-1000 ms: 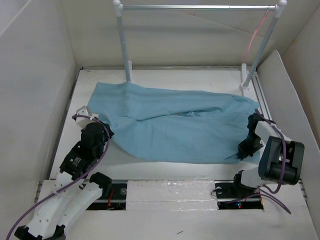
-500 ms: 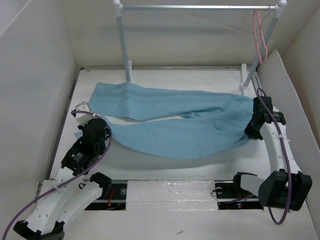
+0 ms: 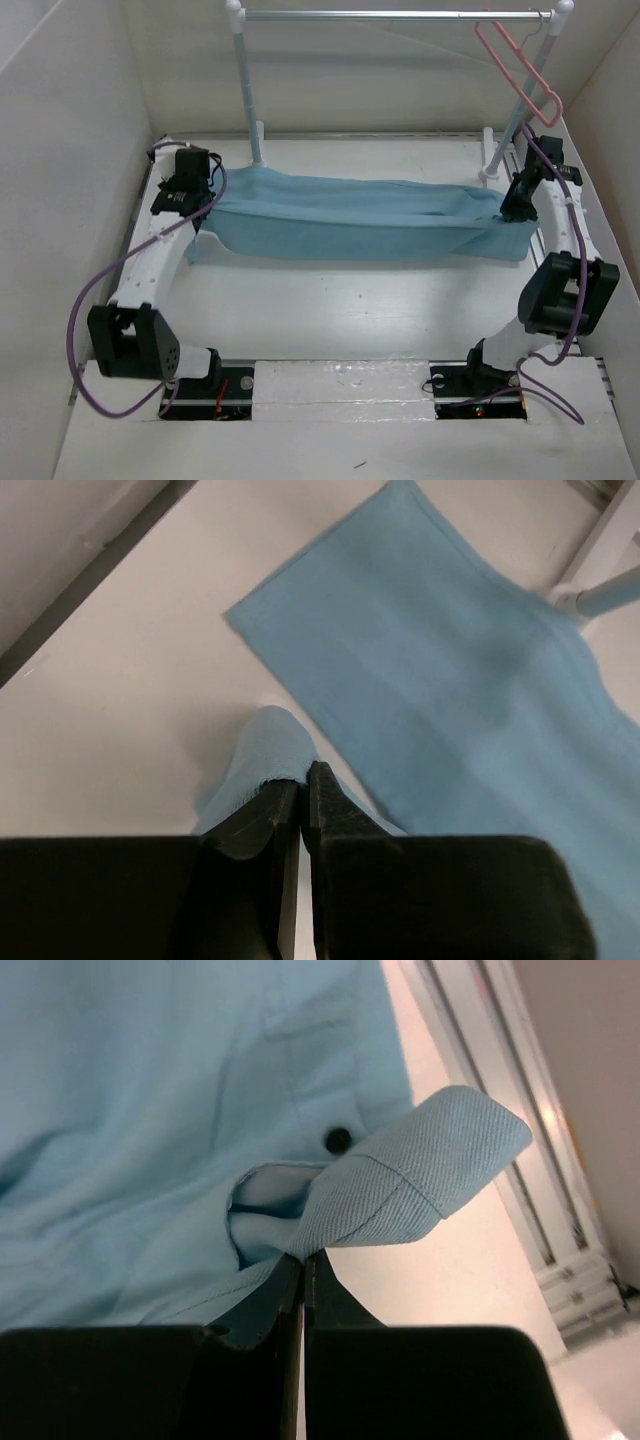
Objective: Place the trousers on the hanger
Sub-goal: Fold the trousers at the center of the board.
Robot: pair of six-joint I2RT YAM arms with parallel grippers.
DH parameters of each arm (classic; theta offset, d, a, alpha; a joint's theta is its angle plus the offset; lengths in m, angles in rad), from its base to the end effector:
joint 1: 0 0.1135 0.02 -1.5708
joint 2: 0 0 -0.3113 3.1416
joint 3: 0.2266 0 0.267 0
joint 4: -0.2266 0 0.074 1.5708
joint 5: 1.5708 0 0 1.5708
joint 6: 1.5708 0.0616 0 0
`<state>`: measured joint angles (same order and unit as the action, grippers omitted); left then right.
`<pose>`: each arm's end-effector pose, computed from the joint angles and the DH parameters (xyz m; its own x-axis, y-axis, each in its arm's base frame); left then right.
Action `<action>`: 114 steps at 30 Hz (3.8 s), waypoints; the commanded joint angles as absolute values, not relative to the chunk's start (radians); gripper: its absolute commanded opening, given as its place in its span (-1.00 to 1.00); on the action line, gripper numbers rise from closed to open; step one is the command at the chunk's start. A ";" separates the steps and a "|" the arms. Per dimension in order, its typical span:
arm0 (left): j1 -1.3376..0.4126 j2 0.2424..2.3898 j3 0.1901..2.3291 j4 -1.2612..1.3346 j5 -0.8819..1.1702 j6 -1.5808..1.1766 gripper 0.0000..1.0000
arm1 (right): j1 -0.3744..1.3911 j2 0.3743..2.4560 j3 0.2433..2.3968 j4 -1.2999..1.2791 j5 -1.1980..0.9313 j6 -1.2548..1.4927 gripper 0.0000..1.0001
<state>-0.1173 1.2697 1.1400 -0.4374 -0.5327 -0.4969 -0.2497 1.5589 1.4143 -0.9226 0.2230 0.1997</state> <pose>0.3022 -0.0041 0.3684 -0.3142 -0.3765 -0.8715 -0.5397 0.8261 -0.1623 0.3330 -0.0990 0.3292 -0.7635 0.3944 -0.5114 0.5059 0.8574 -0.0941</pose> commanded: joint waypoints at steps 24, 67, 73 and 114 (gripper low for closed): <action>0.029 2.054 1.866 -0.511 -0.534 -0.383 0.93 | -0.302 2.040 1.839 -0.601 -0.140 0.124 0.26; 0.382 1.885 1.241 -0.155 -0.040 -0.818 -0.06 | -0.348 1.434 0.870 -0.347 -0.426 -0.011 -0.15; 0.382 1.865 1.186 -0.084 0.051 -0.839 0.53 | -0.337 1.436 0.890 -0.336 -0.442 -0.002 -0.09; 0.376 1.838 1.239 -0.198 -0.092 -0.586 -1.00 | -0.603 1.742 0.863 0.204 -0.638 0.354 0.58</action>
<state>0.3702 1.8835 1.2453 -0.2092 -0.1200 -0.5983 -0.6048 1.6833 0.8268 0.0166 -0.5758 0.2729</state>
